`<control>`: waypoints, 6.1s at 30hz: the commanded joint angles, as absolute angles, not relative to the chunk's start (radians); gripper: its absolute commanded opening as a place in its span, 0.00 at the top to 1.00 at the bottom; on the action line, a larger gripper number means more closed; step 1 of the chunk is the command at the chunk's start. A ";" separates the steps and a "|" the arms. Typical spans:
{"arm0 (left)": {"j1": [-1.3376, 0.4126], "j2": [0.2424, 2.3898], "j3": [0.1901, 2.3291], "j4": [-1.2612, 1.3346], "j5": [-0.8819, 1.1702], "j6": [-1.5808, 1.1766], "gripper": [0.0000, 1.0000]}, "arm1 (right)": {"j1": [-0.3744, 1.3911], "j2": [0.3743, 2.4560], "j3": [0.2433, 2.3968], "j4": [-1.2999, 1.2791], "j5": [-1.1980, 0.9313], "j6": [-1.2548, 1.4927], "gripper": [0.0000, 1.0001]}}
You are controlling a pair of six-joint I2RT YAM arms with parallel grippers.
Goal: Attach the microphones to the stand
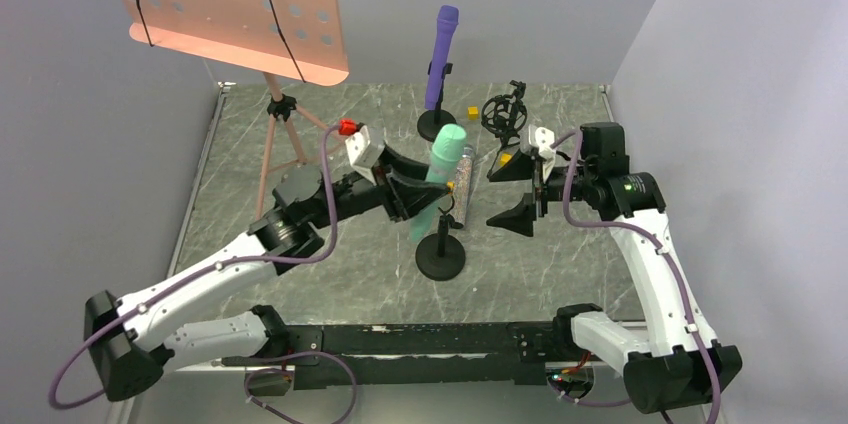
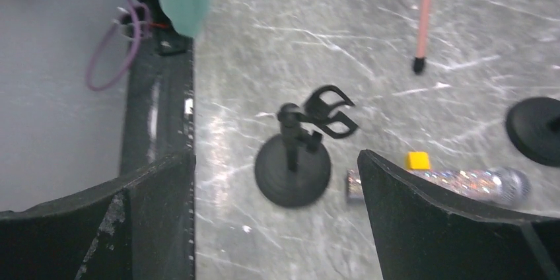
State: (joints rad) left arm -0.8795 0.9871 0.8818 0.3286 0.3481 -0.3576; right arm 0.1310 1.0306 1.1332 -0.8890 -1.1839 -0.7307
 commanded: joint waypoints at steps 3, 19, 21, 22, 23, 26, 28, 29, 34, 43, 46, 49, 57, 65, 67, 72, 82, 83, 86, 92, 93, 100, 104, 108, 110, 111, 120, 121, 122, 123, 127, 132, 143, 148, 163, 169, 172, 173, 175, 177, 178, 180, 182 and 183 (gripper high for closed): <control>-0.948 1.153 1.024 0.629 0.284 -0.394 1.00 | 0.161 0.982 1.073 -0.538 -1.356 -0.244 0.00; -1.023 1.365 1.095 0.871 0.108 -0.485 1.00 | 0.161 0.998 1.002 -0.058 -1.355 0.298 0.05; -1.023 1.374 1.093 0.883 0.105 -0.495 1.00 | 0.161 1.001 0.993 -0.007 -1.370 0.335 0.08; -1.023 1.376 1.088 0.893 0.106 -0.499 1.00 | 0.161 1.001 0.996 -0.011 -1.371 0.326 0.09; -1.023 1.378 1.085 0.896 0.107 -0.505 1.00 | 0.161 1.001 1.000 -0.030 -1.369 0.308 0.12; -1.023 1.390 1.081 0.912 0.128 -0.518 1.00 | 0.161 1.003 1.003 -0.036 -1.385 0.304 0.26; -1.023 1.402 1.079 0.926 0.142 -0.532 1.00 | 0.161 0.997 0.979 0.040 -1.397 0.362 0.43; -1.023 1.407 1.079 0.929 0.148 -0.538 1.00 | 0.161 0.995 0.958 0.088 -1.403 0.404 0.56; -1.017 1.411 1.075 0.934 0.195 -0.555 0.86 | 0.158 0.979 0.910 0.148 -1.417 0.431 0.87; -0.839 1.374 1.113 0.757 0.605 -0.702 0.22 | 0.149 0.950 0.964 -0.331 -1.349 -0.051 0.90; -0.827 1.389 1.181 0.607 0.692 -0.639 0.20 | 0.149 0.953 0.962 -0.336 -1.355 -0.065 0.90; -0.828 1.418 1.227 0.540 0.746 -0.627 0.20 | 0.150 0.959 0.962 -0.337 -1.361 -0.068 0.91; -0.846 1.467 1.271 0.488 0.754 -0.628 0.01 | 0.150 0.959 0.954 -0.332 -1.362 -0.071 0.91; -0.884 1.461 1.269 0.437 0.651 -0.539 0.14 | 0.150 0.962 0.951 -0.327 -1.364 -0.071 0.91; -0.884 1.452 1.245 0.467 0.622 -0.546 0.19 | 0.151 0.959 0.945 -0.325 -1.364 -0.071 0.91; -0.884 1.451 1.211 0.550 0.606 -0.588 0.42 | 0.151 0.958 0.939 -0.323 -1.363 -0.072 0.91; -0.881 1.405 1.155 0.582 0.586 -0.579 1.00 | 0.150 0.959 0.940 -0.389 -1.332 -0.147 0.25; -0.878 1.385 1.145 0.571 0.579 -0.567 1.00 | 0.149 0.959 0.943 -0.415 -1.326 -0.180 0.11; -0.869 1.311 1.076 0.532 0.552 -0.529 1.00 | 0.135 0.960 0.980 -0.539 -1.274 -0.327 0.00; -0.864 1.062 0.910 0.328 0.427 -0.388 1.00 | 0.109 1.027 1.027 -0.803 -1.195 -0.747 0.00; -0.864 1.016 0.885 0.287 0.403 -0.364 1.00 | 0.109 1.042 1.021 -0.854 -1.207 -0.872 0.00; -0.864 0.764 0.715 0.023 0.195 -0.244 1.00 | 0.205 1.286 1.087 -1.090 -1.117 -1.556 0.03; -0.865 0.672 0.617 0.008 0.135 -0.257 1.00 | 0.240 1.420 1.235 -1.147 -1.123 -1.623 0.07; -0.865 0.616 0.567 0.010 0.094 -0.256 1.00 | 0.299 1.498 1.338 -1.162 -1.106 -1.620 0.10; -0.864 0.607 0.570 0.002 0.083 -0.246 1.00 | 0.322 1.516 1.357 -1.154 -1.105 -1.610 0.11; -0.865 0.604 0.571 -0.026 0.080 -0.240 1.00 | 0.339 1.520 1.360 -1.151 -1.099 -1.604 0.12; -0.863 0.583 0.551 -0.039 0.076 -0.233 1.00 | 0.422 1.513 1.331 -1.156 -1.024 -1.601 0.26; -0.864 0.581 0.549 -0.037 0.077 -0.234 1.00 | 0.426 1.506 1.328 -1.147 -1.014 -1.590 0.27; -0.864 0.581 0.548 -0.038 0.078 -0.236 1.00 | 0.428 1.502 1.327 -1.141 -1.003 -1.581 0.28; -0.864 0.579 0.547 -0.038 0.080 -0.238 1.00 | 0.429 1.497 1.327 -1.139 -0.993 -1.572 0.29; -0.864 0.565 0.542 -0.040 0.078 -0.245 1.00 | 0.430 1.470 1.315 -1.138 -0.958 -1.544 0.34; -0.863 0.549 0.535 -0.040 0.082 -0.250 1.00 | 0.429 1.412 1.263 -1.121 -0.947 -1.517 0.37; -0.864 0.554 0.541 -0.033 0.103 -0.255 1.00 | 0.431 1.376 1.199 -1.037 -0.919 -1.425 0.55; -0.864 0.548 0.530 -0.020 0.106 -0.264 1.00 | 0.431 1.370 1.201 -1.051 -0.911 -1.402 0.61; -0.864 0.563 0.529 -0.008 0.120 -0.267 1.00 | 0.450 1.306 1.130 -0.969 -0.940 -1.209 0.93; -0.864 0.560 0.530 0.026 0.117 -0.273 1.00 | 0.527 1.200 0.991 -0.618 -0.893 -0.836 0.97; -0.864 0.562 0.534 0.032 0.115 -0.272 1.00 | 0.547 1.206 0.984 -0.512 -0.796 -0.653 1.00; -0.865 0.565 0.536 0.032 0.115 -0.272 1.00 | 0.551 1.204 0.980 -0.478 -0.760 -0.603 1.00; -0.864 0.570 0.541 0.038 0.117 -0.272 1.00 | 0.562 1.204 0.970 -0.430 -0.693 -0.535 1.00; -0.864 0.575 0.544 0.042 0.117 -0.271 1.00 | 0.566 1.204 0.965 -0.377 -0.653 -0.433 1.00; -0.864 0.577 0.546 0.044 0.115 -0.270 1.00 | 0.566 1.203 0.961 -0.354 -0.642 -0.400 1.00; -0.864 0.581 0.548 0.049 0.111 -0.269 1.00 | 0.566 1.205 0.960 -0.325 -0.623 -0.366 1.00; -0.864 0.585 0.550 0.052 0.109 -0.267 1.00 | 0.569 1.207 0.957 -0.317 -0.628 -0.359 1.00; -0.864 0.589 0.554 0.052 0.109 -0.266 1.00 | 0.572 1.205 0.957 -0.326 -0.655 -0.374 1.00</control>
State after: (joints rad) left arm -0.8654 0.5835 0.5274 -0.0174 0.1078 -0.2569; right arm 0.5671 1.2079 0.9630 -0.4500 -0.7223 -0.4603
